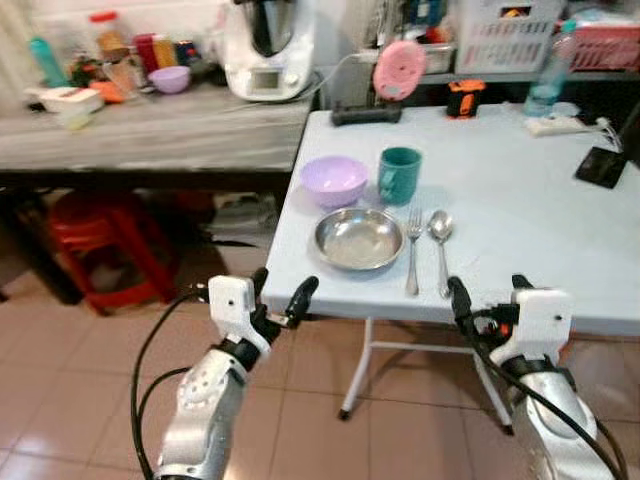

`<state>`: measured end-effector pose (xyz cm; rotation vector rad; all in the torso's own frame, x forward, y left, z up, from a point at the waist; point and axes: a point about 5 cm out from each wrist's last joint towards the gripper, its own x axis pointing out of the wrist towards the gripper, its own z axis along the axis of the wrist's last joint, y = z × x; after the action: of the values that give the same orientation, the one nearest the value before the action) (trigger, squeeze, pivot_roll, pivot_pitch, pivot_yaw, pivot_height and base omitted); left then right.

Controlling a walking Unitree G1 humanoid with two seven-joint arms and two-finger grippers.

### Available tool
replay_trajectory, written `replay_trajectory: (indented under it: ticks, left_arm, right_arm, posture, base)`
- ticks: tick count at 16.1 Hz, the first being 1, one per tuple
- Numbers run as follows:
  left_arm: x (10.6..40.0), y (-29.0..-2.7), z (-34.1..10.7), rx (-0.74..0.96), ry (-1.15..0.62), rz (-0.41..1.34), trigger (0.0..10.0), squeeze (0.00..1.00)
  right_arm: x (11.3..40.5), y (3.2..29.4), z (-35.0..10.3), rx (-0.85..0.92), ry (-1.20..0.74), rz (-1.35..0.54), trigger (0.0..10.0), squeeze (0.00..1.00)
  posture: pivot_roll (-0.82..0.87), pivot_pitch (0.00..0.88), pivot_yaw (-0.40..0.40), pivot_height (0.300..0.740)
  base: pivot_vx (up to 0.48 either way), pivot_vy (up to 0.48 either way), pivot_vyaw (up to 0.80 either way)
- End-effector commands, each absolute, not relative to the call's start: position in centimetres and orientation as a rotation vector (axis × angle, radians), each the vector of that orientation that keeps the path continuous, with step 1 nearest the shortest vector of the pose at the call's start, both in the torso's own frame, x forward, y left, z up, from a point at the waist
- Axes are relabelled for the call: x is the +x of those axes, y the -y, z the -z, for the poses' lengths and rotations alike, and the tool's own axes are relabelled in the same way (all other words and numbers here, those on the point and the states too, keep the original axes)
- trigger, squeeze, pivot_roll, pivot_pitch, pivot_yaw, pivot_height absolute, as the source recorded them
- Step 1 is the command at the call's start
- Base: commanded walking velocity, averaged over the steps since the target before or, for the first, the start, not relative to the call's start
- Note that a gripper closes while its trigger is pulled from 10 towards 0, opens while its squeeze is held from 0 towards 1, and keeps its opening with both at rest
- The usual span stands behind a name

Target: Setting the table

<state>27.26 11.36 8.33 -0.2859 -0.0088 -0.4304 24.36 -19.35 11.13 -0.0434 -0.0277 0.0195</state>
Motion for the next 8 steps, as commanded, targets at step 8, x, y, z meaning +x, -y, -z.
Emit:
replay_trajectory:
  ticks: [8]
  left_arm:
    - [27.3,-13.0,-7.9,-0.246,-0.008,0.374,10.0,0.0]
  right_arm:
    - [24.5,16.6,-11.7,-0.058,0.059,-0.136,10.0,0.0]
  posture:
    - [-0.12,0.0,0.065,0.74]
  base:
    - [0.17,0.0,0.0]
